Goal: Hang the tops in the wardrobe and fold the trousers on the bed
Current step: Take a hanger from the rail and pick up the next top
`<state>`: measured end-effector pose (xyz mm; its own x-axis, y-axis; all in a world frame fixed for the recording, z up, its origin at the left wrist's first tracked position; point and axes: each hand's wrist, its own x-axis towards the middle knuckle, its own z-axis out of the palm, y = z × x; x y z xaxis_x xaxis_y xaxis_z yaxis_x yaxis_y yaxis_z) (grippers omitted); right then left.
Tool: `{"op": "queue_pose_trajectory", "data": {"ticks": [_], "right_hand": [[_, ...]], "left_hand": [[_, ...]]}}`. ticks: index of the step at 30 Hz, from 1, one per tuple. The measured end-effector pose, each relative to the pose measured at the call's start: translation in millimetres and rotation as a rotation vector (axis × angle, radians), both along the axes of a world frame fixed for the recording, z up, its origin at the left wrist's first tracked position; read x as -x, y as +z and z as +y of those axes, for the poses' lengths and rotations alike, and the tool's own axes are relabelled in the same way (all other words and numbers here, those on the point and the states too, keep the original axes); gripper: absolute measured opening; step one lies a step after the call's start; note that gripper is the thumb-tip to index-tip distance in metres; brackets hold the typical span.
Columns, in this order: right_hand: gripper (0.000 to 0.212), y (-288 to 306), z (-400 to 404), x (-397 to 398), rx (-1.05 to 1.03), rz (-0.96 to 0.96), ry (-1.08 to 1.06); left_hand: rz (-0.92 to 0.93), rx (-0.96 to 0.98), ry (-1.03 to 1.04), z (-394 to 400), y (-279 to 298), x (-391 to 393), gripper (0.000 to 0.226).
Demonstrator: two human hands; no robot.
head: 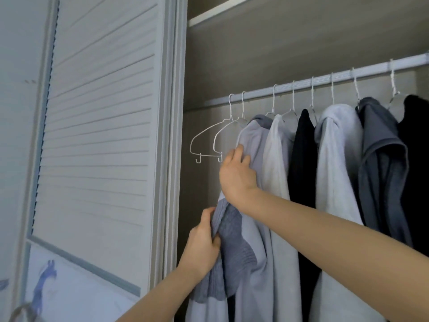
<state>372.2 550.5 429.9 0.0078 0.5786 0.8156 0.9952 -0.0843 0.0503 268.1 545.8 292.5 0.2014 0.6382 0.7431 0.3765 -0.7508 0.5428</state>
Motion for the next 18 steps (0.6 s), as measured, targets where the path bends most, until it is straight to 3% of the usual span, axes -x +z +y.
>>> {"op": "queue_pose_trajectory", "data": {"ticks": [2,7,10,14,18], "right_hand": [[0.073,-11,-19,-2,0.066,-0.042,0.024],[0.06,-51,-70,-12,0.12,-0.14,0.042],[0.064,-85,-103,-20,0.148,-0.207,0.037],[0.061,-133,-151,-21,0.231,-0.246,0.135],[0.057,-182,-203,-14,0.249,-0.24,0.28]], "left_hand": [[0.001,0.048,-0.006,-14,-17,4,0.05],[0.052,0.158,0.02,-52,-57,20,0.041],[0.098,0.178,0.08,-78,-81,33,0.045],[0.107,0.313,0.086,-127,-116,52,0.051],[0.18,0.355,0.119,-186,-142,78,0.043]]}}
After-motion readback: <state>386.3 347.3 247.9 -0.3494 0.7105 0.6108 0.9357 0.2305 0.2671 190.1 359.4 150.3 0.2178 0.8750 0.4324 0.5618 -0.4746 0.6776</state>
